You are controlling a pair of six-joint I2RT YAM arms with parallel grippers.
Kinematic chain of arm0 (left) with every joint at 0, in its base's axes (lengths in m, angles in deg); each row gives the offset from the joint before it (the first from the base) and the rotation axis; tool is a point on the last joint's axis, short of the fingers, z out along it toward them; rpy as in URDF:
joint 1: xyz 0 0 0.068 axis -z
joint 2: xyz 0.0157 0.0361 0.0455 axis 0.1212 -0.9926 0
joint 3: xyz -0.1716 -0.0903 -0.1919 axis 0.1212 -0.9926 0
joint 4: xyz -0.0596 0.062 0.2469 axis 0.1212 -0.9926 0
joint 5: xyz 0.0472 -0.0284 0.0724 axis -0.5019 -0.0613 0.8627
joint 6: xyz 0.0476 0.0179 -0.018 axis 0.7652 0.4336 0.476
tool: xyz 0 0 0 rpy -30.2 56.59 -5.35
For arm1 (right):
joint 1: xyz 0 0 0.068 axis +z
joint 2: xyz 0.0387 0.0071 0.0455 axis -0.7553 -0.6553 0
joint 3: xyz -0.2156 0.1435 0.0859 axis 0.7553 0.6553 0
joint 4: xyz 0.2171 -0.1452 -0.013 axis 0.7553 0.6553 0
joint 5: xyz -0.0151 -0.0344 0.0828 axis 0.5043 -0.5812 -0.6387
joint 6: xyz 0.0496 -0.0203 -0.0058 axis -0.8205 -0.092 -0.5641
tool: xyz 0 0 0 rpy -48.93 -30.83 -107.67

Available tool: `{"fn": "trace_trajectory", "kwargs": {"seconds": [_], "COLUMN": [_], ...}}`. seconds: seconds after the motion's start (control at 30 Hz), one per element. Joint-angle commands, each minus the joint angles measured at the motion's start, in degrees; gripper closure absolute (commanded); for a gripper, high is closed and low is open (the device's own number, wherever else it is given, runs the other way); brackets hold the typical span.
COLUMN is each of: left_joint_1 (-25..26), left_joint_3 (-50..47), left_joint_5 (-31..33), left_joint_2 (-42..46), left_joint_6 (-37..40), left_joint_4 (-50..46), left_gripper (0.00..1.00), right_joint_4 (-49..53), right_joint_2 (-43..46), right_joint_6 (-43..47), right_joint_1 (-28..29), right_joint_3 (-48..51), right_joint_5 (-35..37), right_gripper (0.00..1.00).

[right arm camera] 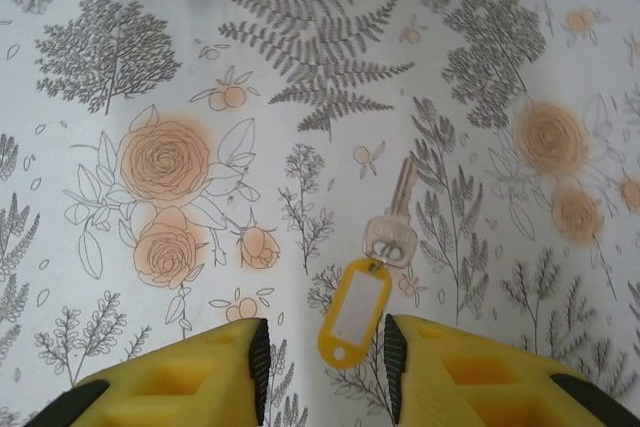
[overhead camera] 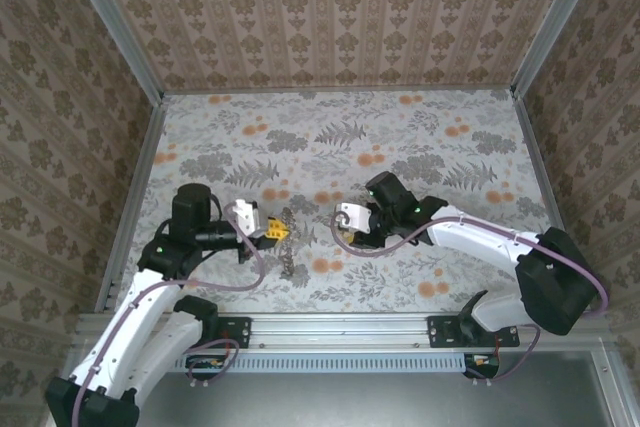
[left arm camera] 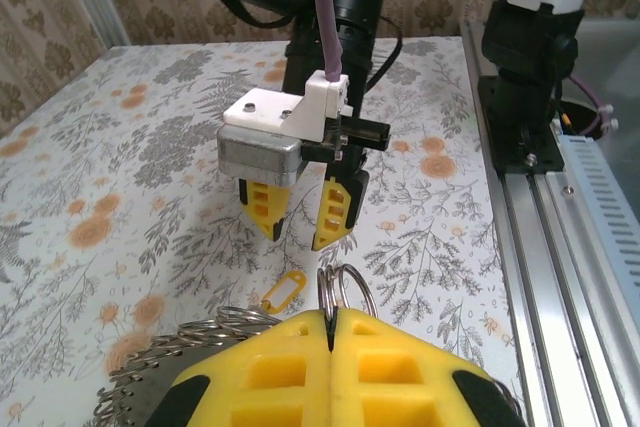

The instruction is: Put the keys on the keyring

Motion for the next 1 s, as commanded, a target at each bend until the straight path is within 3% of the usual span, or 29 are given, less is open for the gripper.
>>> {"fn": "trace_trajectory", "kwargs": {"seconds": [0.0, 0.2, 0.37, 0.7, 0.97], "left_joint_1": [2.4, 5.3, 5.8, 6.0, 6.1], "left_joint_3": [-1.5, -3.7, -4.3, -5.6, -6.4], "left_joint_5": [0.0, 5.9, 9.2, 12.5, 14.1], "left_joint_2": [2.5, 5.3, 5.2, 5.4, 5.3], "left_joint_6": [8.6, 16.6, 20.6, 22.3, 21.8], "left_joint_4": [2.2, 0.6, -0.5, -0.3, 0.4], "left_gripper": [1.0, 1.0, 1.0, 1.0, 1.0], "right_joint_4": [-6.5, -12.0, -9.1, -1.8, 1.7], "right_joint_2": [0.3, -2.5, -4.2, -8.3, -13.1], "right_joint_6": [7.5, 7.3, 8.0, 10.7, 13.1], "right_joint_1": [-0.2, -0.2, -0.1, -0.3, -0.7], "right_joint_3": [4.3, 6.1, 3.8, -2.1, -5.8], "right_joint_5": [-3.0, -0.8, -2.0, -5.6, -2.1], "right_gripper": [0.62, 0.62, 0.62, 0.73, 0.66]}}
